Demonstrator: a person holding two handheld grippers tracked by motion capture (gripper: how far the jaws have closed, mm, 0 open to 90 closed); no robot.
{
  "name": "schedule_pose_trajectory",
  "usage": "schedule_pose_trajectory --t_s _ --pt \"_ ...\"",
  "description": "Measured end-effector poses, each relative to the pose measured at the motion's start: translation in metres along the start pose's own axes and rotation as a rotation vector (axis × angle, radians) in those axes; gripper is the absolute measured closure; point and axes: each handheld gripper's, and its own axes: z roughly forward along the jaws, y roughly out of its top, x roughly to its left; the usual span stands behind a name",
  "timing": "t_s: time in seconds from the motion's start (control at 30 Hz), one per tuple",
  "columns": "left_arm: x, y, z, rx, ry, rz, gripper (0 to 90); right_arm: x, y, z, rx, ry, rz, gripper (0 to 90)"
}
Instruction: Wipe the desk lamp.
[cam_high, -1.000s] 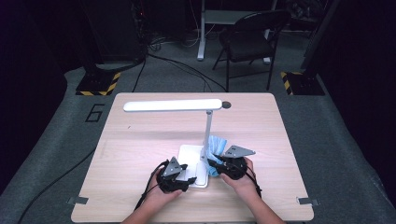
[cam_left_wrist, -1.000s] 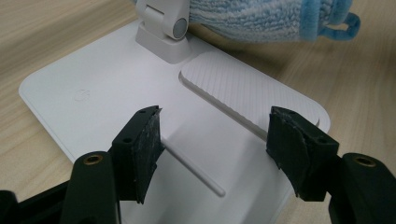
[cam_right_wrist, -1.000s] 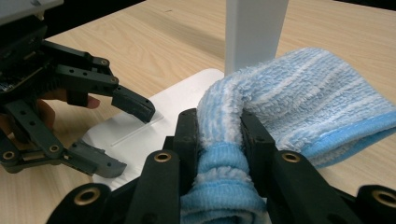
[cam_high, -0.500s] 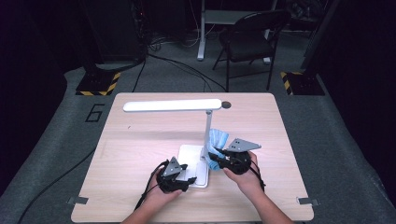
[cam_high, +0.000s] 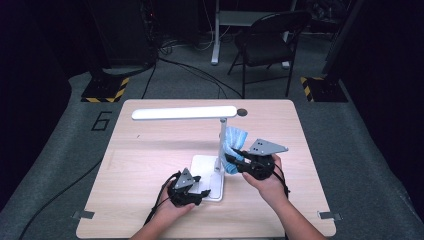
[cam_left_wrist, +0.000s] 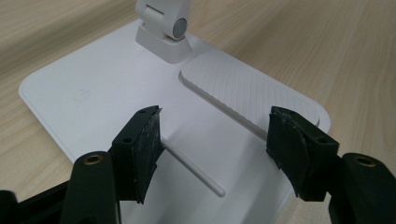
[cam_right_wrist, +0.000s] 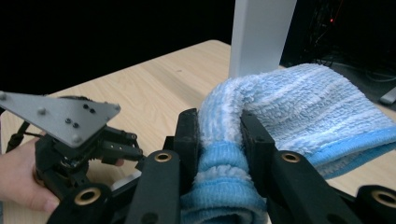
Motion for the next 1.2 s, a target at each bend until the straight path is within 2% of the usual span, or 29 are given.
schedule_pose_trajectory --t_s 0.33,0.8,1.03,1.2 --pt "0.000 0.000 0.000 0.001 0.004 0.005 34.9 0.002 0.032 -0.017 -0.047 -0.005 -0.030 72.0" --pt "0.001 0.000 0.000 -0.001 0.005 0.005 34.9 0.005 0.070 -0.040 -0.167 -0.014 -0.094 71.9" --pt "0.000 0.000 0.000 -0.002 0.003 -0.001 34.9 0.004 0.066 -0.040 -0.185 -0.010 -0.089 71.7" --pt "0.000 0.000 0.000 -0.002 0.002 -0.002 34.9 0.004 0.055 -0.034 -0.162 -0.004 -0.080 71.6"
